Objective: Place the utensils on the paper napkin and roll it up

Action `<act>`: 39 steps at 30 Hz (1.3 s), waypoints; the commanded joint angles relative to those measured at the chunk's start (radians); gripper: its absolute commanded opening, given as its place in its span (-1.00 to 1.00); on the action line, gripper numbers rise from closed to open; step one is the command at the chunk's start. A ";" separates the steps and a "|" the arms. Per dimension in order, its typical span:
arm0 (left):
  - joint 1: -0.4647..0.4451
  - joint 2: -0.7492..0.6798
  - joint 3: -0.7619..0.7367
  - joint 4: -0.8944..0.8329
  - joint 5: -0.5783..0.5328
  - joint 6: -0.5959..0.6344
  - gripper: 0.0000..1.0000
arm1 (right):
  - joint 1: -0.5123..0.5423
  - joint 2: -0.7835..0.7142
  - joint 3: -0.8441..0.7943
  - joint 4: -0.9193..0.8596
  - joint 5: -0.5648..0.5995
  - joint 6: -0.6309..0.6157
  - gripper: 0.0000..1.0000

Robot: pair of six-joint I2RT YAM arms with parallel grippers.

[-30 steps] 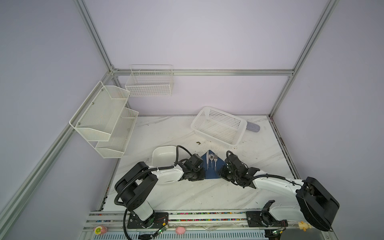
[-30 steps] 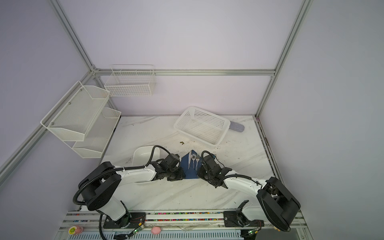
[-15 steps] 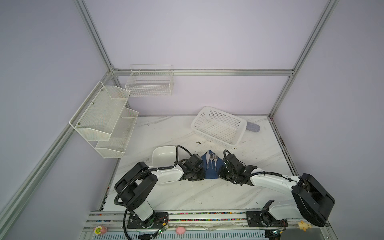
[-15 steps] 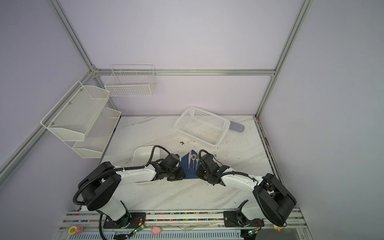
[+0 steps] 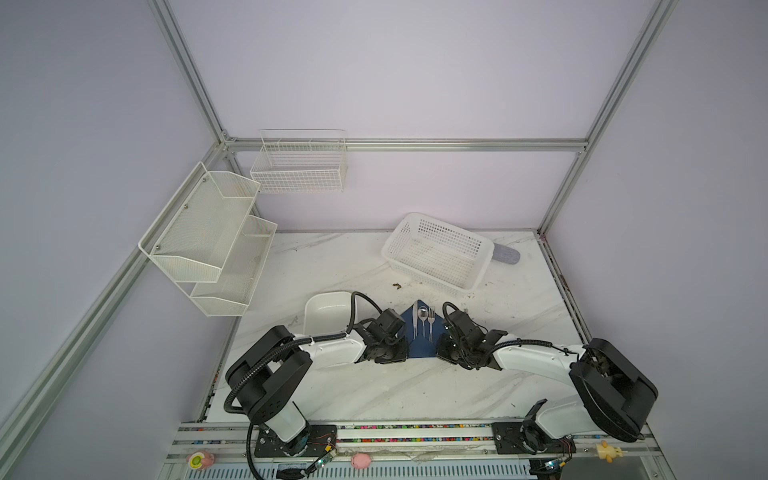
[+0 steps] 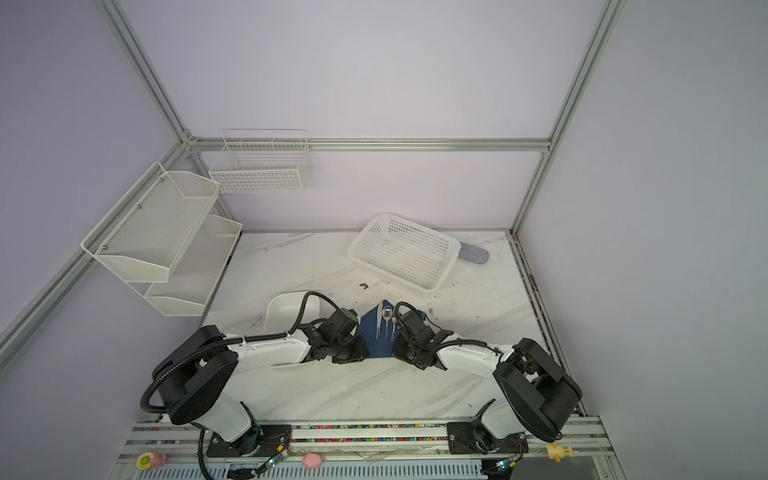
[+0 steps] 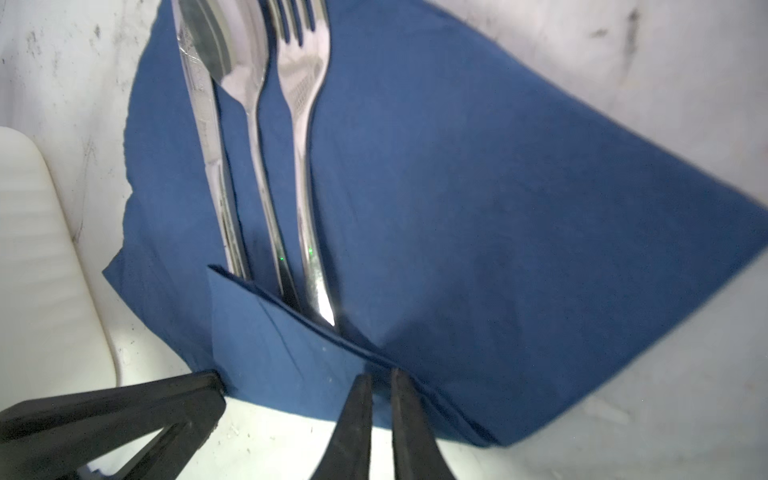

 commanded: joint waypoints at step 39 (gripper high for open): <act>-0.068 0.106 0.264 0.061 0.095 -0.032 -0.70 | -0.001 -0.047 -0.035 -0.019 0.012 0.002 -0.63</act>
